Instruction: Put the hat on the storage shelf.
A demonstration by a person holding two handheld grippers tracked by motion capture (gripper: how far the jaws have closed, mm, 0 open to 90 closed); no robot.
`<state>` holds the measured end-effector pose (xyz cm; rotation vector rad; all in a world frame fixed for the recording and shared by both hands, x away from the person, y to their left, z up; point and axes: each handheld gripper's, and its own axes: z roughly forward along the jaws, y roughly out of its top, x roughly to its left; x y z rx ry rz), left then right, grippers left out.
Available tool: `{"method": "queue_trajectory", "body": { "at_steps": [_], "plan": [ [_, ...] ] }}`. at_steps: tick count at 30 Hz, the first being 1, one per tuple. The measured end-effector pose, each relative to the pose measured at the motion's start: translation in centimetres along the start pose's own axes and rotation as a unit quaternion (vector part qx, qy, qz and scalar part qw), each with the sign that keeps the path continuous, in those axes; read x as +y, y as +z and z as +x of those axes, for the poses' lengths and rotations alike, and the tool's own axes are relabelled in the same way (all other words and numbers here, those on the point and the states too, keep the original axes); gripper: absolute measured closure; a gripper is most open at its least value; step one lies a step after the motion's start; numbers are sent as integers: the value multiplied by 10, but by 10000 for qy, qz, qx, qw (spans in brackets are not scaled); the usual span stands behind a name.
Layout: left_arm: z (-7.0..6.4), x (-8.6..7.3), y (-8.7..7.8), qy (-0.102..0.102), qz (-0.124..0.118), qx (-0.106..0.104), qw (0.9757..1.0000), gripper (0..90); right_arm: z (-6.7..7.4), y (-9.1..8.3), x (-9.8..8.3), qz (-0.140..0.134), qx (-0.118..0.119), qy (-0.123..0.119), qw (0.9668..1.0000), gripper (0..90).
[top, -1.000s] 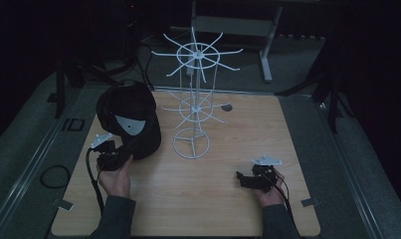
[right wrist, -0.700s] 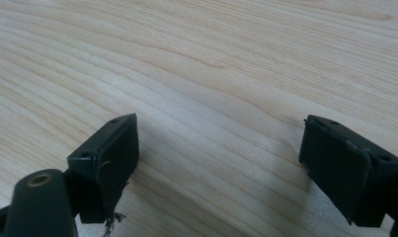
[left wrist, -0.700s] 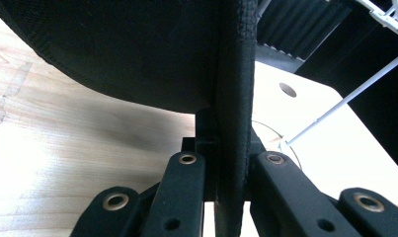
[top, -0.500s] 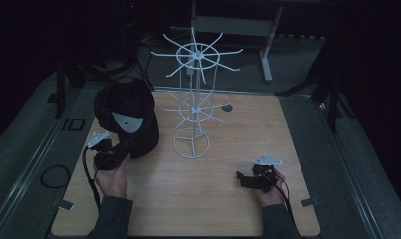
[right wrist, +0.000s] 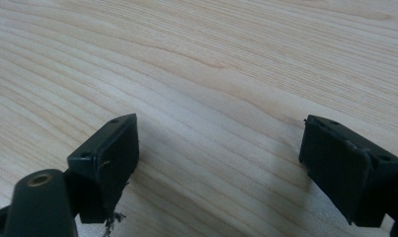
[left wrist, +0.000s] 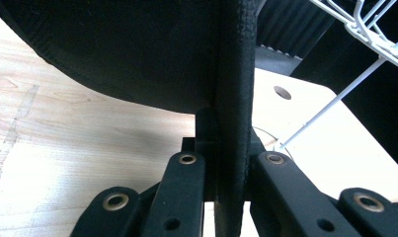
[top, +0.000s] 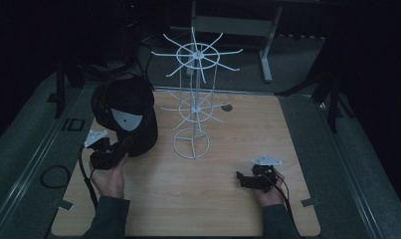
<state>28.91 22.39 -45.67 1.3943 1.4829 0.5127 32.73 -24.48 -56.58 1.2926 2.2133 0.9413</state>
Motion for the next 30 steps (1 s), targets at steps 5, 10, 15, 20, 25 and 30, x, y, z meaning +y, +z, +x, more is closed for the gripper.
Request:
{"method": "queue_trajectory", "body": {
  "at_steps": [5,10,15,20,25,30],
  "plan": [
    [-2,1,-2,51,-22,-10,10000,866,0,0,0,-1,0,0,10000,151],
    [-4,4,-6,91,-69,-16,9999,866,0,0,0,0,9,-9,10000,151],
    [-7,6,-7,143,-89,-11,9999,866,0,0,0,-1,9,-3,10000,151],
    [-10,10,-10,239,-106,3,9997,866,0,0,0,0,13,-4,10000,150],
    [-12,12,-13,280,-137,32,9995,866,0,0,0,-1,10,-3,10000,151],
    [-14,14,-17,350,-178,58,9992,866,0,0,0,-1,14,-3,10000,151]
  ]
}}
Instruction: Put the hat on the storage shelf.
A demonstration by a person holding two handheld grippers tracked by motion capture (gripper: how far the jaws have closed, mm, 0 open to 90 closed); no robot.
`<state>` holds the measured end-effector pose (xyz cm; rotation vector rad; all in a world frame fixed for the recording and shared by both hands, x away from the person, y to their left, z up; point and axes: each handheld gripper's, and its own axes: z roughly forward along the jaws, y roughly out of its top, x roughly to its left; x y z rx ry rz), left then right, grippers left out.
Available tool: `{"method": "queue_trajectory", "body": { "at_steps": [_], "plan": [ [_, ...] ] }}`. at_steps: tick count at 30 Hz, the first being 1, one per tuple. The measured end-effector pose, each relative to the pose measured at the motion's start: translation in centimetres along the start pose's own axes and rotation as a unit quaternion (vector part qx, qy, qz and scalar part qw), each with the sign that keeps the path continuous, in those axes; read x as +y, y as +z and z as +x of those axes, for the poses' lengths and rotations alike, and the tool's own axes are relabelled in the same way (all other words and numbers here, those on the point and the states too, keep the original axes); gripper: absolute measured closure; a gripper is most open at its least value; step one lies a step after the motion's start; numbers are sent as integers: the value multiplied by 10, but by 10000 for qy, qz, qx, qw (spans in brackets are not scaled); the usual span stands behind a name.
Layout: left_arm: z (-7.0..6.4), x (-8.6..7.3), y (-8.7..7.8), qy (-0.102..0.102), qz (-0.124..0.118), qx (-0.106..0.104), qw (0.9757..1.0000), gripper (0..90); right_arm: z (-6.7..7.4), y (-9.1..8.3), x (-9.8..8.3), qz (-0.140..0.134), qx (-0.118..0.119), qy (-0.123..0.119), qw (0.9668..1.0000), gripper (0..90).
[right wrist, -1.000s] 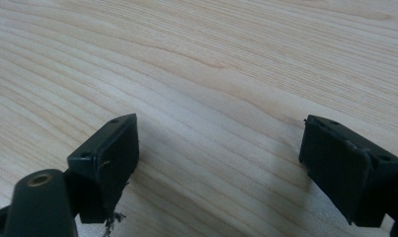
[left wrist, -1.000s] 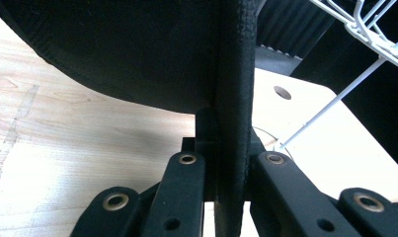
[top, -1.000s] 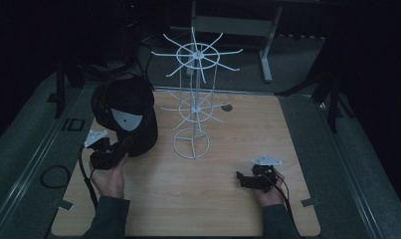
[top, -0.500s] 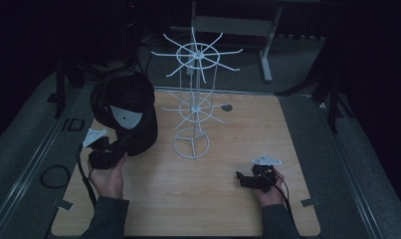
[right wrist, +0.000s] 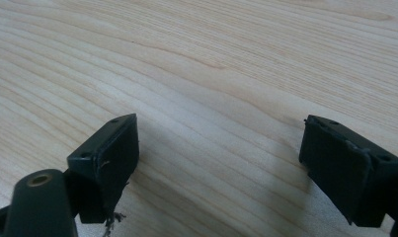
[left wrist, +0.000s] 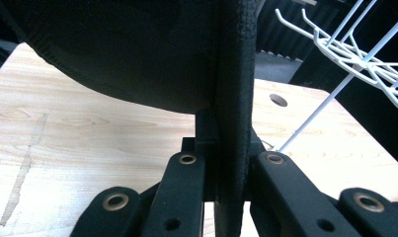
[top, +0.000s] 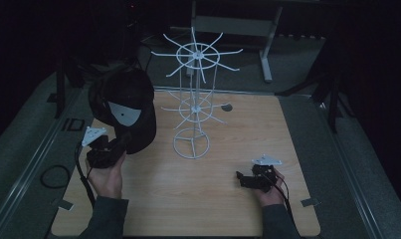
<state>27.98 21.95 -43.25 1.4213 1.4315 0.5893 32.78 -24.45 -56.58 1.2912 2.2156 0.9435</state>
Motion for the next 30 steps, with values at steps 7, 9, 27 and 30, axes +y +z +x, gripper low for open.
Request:
{"method": "queue_trajectory", "body": {
  "at_steps": [7,9,27,30],
  "plan": [
    [-4,3,-3,84,-49,-2,10000,866,0,0,0,0,-4,4,10000,150],
    [-5,4,-4,119,-64,-3,9999,867,0,0,0,1,-3,7,10000,151],
    [-12,9,-11,354,-170,145,9991,866,0,0,0,0,-4,5,10000,151],
    [-13,9,-12,412,-186,179,9988,866,0,0,0,0,-4,6,10000,151]
  ]
}}
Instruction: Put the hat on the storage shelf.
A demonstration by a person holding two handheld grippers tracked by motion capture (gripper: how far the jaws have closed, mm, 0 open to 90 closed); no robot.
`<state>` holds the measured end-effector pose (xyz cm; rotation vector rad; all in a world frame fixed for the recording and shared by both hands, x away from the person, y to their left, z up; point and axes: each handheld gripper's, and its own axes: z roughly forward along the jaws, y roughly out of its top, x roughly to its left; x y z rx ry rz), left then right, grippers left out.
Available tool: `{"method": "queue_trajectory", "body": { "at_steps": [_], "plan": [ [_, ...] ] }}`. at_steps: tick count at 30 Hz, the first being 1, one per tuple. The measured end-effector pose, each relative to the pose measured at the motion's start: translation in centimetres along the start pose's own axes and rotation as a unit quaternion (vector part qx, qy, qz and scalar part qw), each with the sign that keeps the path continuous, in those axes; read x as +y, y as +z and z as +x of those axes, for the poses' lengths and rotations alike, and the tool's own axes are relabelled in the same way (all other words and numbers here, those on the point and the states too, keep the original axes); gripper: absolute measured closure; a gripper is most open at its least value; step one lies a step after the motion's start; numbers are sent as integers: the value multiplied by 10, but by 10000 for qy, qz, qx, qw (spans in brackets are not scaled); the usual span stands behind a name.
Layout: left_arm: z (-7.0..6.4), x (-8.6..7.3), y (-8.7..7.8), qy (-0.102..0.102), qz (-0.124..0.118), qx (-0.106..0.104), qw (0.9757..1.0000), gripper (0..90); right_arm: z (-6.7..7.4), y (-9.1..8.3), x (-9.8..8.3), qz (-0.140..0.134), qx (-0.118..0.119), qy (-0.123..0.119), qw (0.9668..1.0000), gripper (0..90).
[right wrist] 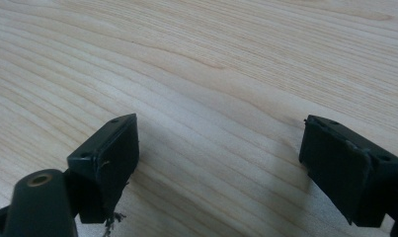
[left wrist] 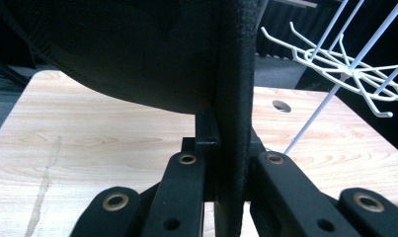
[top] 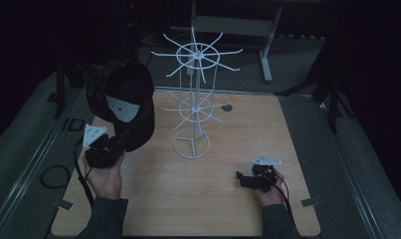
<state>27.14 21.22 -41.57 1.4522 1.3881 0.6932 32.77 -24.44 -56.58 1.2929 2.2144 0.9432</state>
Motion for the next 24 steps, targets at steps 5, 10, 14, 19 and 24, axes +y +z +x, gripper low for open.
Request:
{"method": "queue_trajectory", "body": {
  "at_steps": [5,10,14,19,24],
  "plan": [
    [-1,2,-2,50,-25,19,10000,866,0,0,0,-2,-2,-7,10000,151],
    [-4,3,-4,142,-59,70,9999,866,0,0,0,-4,-1,-9,10000,151],
    [-5,4,-5,207,-75,103,9997,866,0,0,0,-5,-1,-5,10000,151],
    [-9,5,-7,314,-110,170,9993,866,0,0,0,-5,-3,-2,10000,151],
    [-12,6,-8,397,-151,219,9989,866,0,0,0,-5,-3,-1,10000,151]
  ]
}}
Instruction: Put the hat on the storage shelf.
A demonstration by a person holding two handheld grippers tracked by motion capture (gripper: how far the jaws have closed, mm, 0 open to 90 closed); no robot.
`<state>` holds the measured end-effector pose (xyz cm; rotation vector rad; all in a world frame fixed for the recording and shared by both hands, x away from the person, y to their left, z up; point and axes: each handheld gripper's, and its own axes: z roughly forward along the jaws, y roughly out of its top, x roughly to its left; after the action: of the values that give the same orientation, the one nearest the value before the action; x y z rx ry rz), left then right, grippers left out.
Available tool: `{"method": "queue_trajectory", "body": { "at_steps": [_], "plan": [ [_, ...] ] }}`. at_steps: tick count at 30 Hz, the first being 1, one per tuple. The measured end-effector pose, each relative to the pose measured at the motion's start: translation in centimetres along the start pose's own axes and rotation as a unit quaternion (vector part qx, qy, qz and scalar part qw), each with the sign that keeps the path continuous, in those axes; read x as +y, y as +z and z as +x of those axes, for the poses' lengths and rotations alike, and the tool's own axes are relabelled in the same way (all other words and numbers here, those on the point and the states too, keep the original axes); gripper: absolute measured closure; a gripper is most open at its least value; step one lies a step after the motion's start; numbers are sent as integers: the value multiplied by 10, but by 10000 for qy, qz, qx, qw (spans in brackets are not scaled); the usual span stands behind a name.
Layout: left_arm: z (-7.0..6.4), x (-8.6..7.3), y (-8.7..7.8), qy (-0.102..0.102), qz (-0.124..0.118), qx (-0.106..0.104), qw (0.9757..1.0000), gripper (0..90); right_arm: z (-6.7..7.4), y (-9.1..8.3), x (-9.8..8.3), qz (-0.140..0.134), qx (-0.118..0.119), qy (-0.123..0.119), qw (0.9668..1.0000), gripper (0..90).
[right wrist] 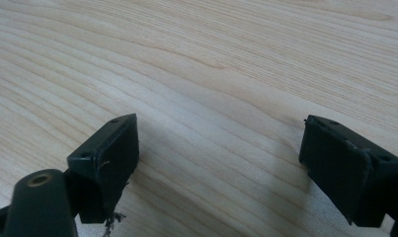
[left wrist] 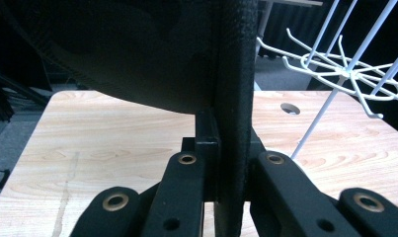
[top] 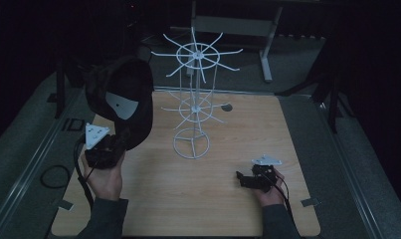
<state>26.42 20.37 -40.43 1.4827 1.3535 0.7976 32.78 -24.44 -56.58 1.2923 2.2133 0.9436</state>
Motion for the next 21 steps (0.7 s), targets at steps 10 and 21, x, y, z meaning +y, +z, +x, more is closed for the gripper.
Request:
{"method": "queue_trajectory", "body": {
  "at_steps": [10,21],
  "plan": [
    [-5,4,-4,176,-61,75,9998,866,0,0,0,2,1,2,10000,151],
    [-8,7,-6,296,-105,152,9994,867,0,0,0,1,0,-1,10000,150]
  ]
}}
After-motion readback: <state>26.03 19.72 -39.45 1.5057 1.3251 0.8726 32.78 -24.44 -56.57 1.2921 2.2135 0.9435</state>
